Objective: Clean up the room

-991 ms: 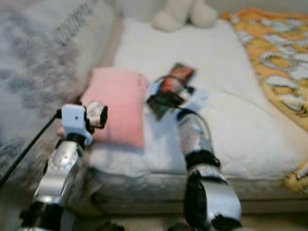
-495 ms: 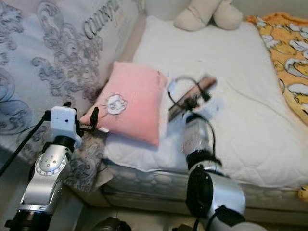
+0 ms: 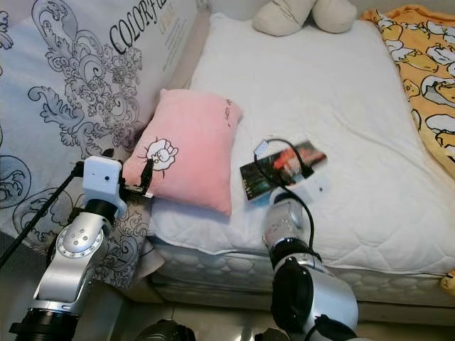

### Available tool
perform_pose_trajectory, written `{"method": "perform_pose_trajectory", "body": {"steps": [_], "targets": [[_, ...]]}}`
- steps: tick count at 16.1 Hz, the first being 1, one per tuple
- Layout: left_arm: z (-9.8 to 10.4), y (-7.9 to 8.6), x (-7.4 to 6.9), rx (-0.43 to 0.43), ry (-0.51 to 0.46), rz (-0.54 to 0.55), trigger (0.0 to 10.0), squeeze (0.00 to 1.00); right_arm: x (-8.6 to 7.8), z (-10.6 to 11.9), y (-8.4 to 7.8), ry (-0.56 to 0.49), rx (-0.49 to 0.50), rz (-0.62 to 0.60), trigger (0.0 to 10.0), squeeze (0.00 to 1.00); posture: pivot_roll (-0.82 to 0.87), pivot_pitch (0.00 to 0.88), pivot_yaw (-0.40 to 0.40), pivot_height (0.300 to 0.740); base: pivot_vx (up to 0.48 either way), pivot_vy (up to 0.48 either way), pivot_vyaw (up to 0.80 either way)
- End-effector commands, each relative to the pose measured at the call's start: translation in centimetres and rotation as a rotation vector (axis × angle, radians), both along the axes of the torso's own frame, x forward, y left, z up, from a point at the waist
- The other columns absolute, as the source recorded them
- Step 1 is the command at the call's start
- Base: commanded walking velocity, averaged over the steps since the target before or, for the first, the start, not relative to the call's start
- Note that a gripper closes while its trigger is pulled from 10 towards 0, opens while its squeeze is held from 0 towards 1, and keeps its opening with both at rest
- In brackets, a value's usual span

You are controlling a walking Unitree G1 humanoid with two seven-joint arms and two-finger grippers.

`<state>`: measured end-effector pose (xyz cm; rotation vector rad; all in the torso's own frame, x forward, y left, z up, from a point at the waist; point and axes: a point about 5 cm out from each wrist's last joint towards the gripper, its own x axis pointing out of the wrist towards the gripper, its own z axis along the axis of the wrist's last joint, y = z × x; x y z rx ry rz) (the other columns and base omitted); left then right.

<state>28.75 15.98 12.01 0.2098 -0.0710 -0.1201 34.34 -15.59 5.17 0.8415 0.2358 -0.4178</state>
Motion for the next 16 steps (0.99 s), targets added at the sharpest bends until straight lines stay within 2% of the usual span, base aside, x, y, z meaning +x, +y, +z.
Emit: {"method": "perform_pose_trajectory", "body": {"steps": [1, 2, 4, 6, 8, 12, 13, 14, 16], "targets": [[0.4, 0.0, -0.1, 0.018, -0.01, -0.01, 10.0, 0.0, -0.5, -0.8, 0.8, 0.04, -0.005, 0.015, 0.0, 0.0, 0.03, 0.074, 0.086, 0.723, 0.0, 0.0, 0.0], [0.4, -0.2, -0.2, -0.005, -0.001, -0.031, 10.0, 0.0, -0.8, -1.2, 0.9, 0.063, -0.015, 0.017, 0.0, 0.0, 0.03, 0.073, 0.085, 0.723, 0.0, 0.0, 0.0], [-0.5, -2.7, -1.0, -0.15, 0.126, -0.246, 10.0, 0.0, -1.5, -2.2, 1.3, 0.12, -0.045, 0.041, 0.0, 0.0, 0.03, 0.072, 0.078, 0.723, 0.0, 0.0, 0.0], [-0.6, -5.1, -1.9, -0.162, 0.202, -0.449, 10.0, 0.0, -2.3, -3.2, 1.6, 0.192, -0.068, 0.052, 0.0, 0.0, 0.02, 0.073, 0.08, 0.723, 0.0, 0.0, 0.0], [-0.7, -5.3, -2.1, -0.127, 0.225, -0.5, 10.0, 0.0, -2.6, -3.6, 1.8, 0.219, -0.051, 0.06, 0.0, 0.0, 0.02, 0.073, 0.08, 0.723, 0.0, 0.0, 0.0], [-0.2, -5.0, -2.3, -0.122, 0.239, -0.538, 10.0, 0.0, -3.2, -4.3, 2.2, 0.256, -0.035, 0.068, 0.0, 0.0, 0.04, 0.077, 0.091, 0.723, 0.0, 0.0, 0.0], [0.0, -5.0, -2.4, -0.12, 0.238, -0.546, 10.0, 0.0, -3.3, -4.4, 2.3, 0.274, -0.055, 0.084, 1.5, 0.0, 0.04, 0.073, 0.093, 0.723, 0.0, 0.0, 0.0], [0.1, -5.1, -2.4, -0.116, 0.237, -0.556, 10.0, 0.0, -3.3, -4.4, 2.4, 0.296, -0.101, 0.109, 10.0, 1.0, 0.04, 0.066, 0.091, 0.723, 0.0, 0.0, 0.0], [0.1, -5.2, -2.5, -0.106, 0.234, -0.561, 10.0, 0.0, -2.6, -3.7, 2.3, 0.269, -0.134, 0.106, 10.0, 1.0, 0.04, 0.065, 0.088, 0.723, 0.0, 0.0, 0.0]]}}
